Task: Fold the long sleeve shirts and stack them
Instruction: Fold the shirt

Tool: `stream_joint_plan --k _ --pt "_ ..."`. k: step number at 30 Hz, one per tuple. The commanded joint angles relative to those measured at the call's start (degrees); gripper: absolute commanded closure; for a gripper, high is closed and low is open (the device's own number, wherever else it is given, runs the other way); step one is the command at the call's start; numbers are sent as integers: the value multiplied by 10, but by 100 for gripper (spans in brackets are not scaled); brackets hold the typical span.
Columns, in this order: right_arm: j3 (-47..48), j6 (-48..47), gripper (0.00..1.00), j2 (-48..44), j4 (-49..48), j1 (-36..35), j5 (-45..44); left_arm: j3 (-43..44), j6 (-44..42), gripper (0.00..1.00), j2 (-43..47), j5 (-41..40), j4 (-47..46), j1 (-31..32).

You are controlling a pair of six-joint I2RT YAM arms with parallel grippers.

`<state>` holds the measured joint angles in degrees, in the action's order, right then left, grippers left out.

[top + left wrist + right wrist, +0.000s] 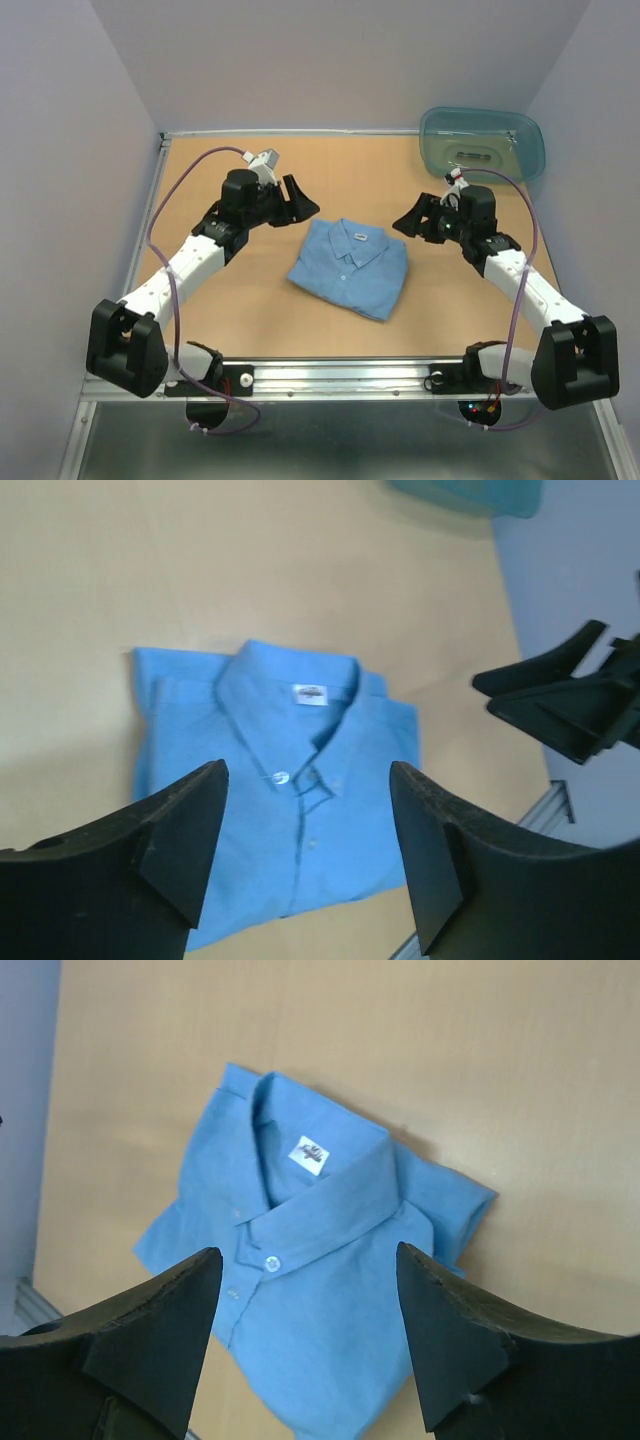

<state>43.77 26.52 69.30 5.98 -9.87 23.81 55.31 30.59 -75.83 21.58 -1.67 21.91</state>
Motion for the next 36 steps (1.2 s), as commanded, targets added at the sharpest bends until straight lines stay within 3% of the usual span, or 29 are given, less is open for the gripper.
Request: stream_joint_plan --k 1,6,9,12,16,24,29,31,33,36 --pt "-21 47 25 -9 -27 -5 84 -54 60 29 6 11 -20 56" --pt "-78 106 27 32 -179 -5 137 -91 96 41 -41 22 -112 95" --pt "-125 144 29 64 -278 -5 142 -156 130 49 -49 5 -179 81" --pt "-141 162 32 116 -329 -4 136 -235 155 51 -57 0 -230 32" --pt "-147 152 33 166 -347 -3 114 -317 173 51 -72 10 -264 -23" --pt "-129 132 33 225 -352 34 116 -361 185 51 -27 -3 -242 -50" --pt "-77 101 33 192 -303 45 149 -339 157 46 41 -15 -190 -56" --pt "-35 89 32 168 -233 44 153 -295 129 39 73 -19 -156 -50" --pt "-31 95 32 142 -225 44 172 -239 98 31 82 -32 -125 -34" --pt "-37 121 32 123 -222 32 194 -182 81 26 61 -30 -114 -6"
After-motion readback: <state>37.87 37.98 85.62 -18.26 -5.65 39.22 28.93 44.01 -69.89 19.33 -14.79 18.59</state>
